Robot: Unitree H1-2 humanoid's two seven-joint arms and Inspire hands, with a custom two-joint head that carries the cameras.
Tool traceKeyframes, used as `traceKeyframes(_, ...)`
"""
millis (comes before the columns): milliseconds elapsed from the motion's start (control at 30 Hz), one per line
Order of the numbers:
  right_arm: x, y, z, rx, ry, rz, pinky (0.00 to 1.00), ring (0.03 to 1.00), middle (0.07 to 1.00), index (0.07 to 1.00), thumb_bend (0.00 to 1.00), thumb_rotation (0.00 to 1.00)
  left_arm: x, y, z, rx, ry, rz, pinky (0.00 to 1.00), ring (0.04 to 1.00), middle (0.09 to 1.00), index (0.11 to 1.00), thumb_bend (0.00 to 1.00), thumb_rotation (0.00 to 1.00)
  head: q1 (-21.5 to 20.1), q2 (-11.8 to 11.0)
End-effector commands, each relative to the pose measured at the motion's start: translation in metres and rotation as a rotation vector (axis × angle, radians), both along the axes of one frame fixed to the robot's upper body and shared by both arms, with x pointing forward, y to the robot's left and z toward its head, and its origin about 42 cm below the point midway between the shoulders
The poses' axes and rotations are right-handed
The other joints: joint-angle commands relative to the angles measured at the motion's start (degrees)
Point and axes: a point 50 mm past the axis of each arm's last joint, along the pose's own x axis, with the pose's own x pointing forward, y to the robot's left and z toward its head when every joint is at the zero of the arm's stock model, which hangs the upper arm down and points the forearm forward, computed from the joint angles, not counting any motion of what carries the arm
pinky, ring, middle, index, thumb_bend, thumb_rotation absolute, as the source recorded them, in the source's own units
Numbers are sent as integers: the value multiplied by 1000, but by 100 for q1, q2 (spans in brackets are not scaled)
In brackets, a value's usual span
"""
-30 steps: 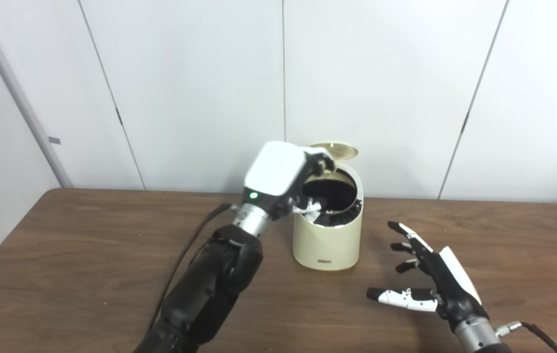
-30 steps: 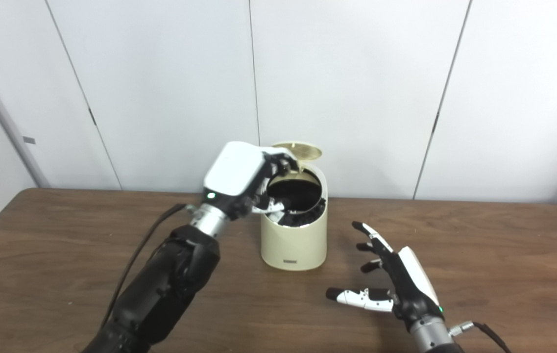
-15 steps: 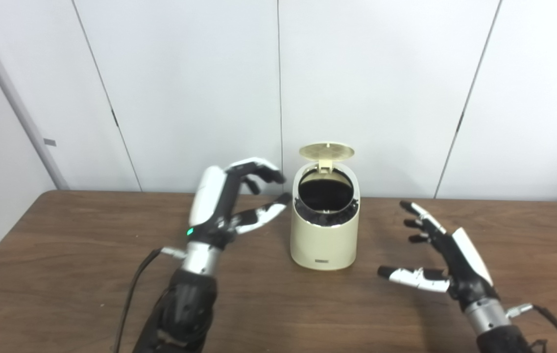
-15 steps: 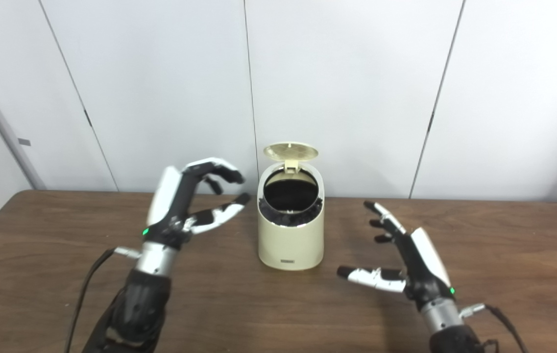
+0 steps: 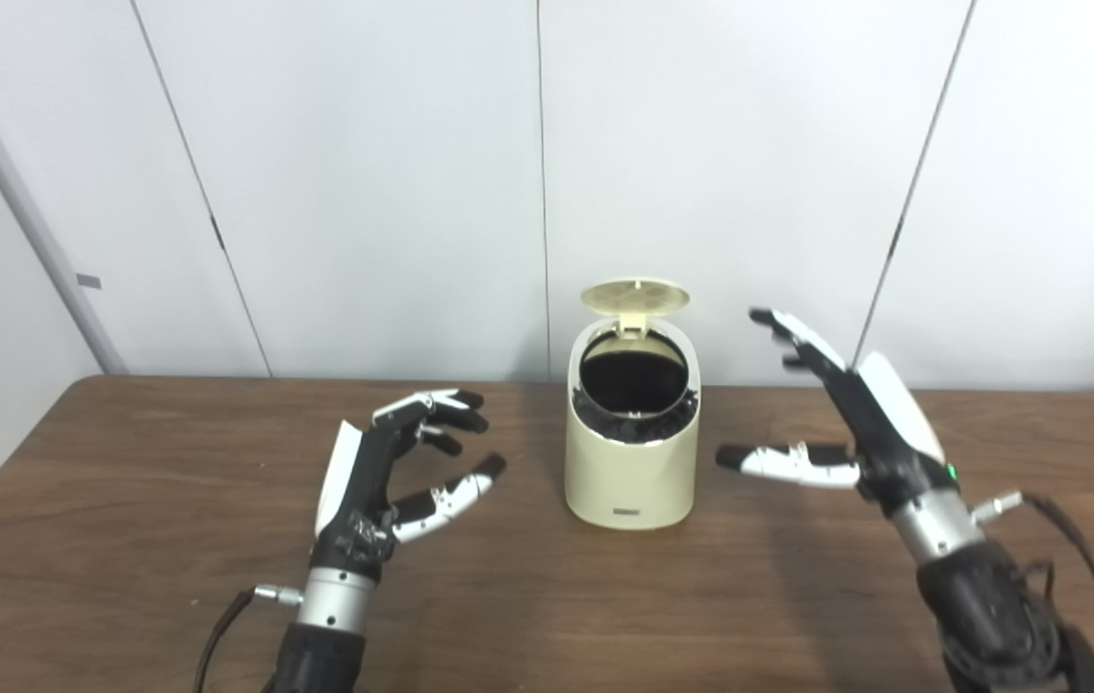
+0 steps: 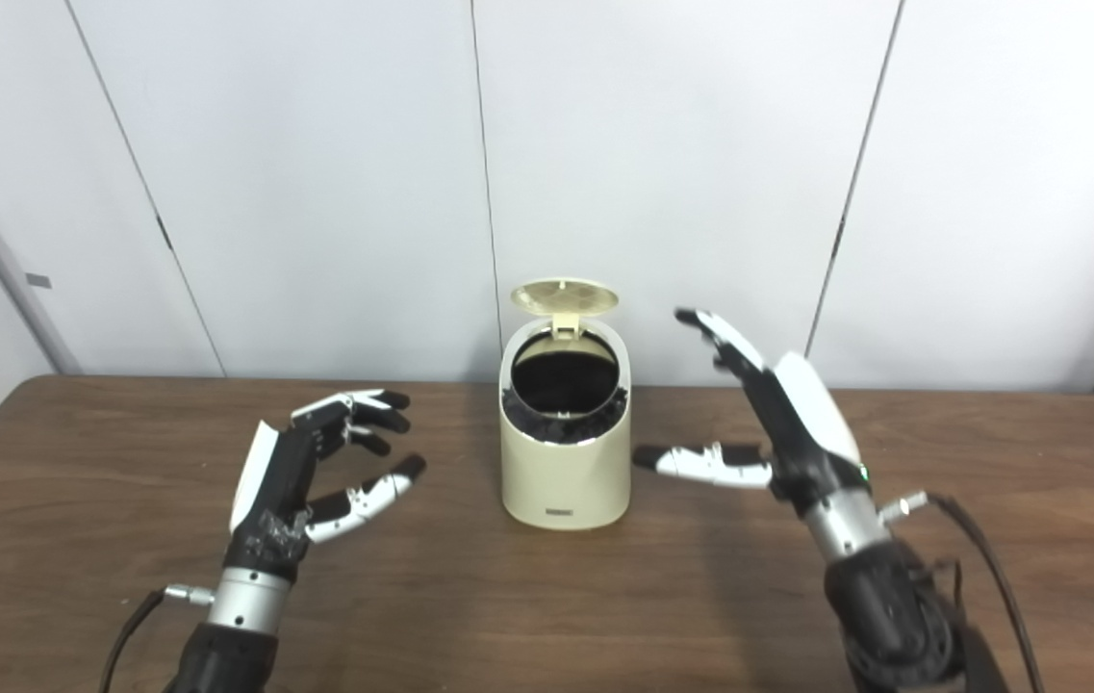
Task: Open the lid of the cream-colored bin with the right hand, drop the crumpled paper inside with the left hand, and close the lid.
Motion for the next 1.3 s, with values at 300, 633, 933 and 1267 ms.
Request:
traceKeyframes(300,24,25,71,-37,-120,68,644,822,904,881,734,426,2,-4,-5,44,34,-41,581,703,769,819,670,155,27,-9)
traceKeyframes(633,35,35,88,-134,-97,51,654,859,919,902,735,506,-2,-5,-17,62,64,-52,557,691,771,808,694,126,63,-28)
traceKeyframes(933,44,45,91,-191,-97,77,713,880,896,882,753,535,-1,-5,-20,95,53,-25,544,665,753,772,669,89,73,-31)
traceKeyframes(1267,49,55,94,-300,-95,90,813,953,870,838,748,537,-3,-6,-21,99,63,-28,547,675,753,768,676,93,123,23)
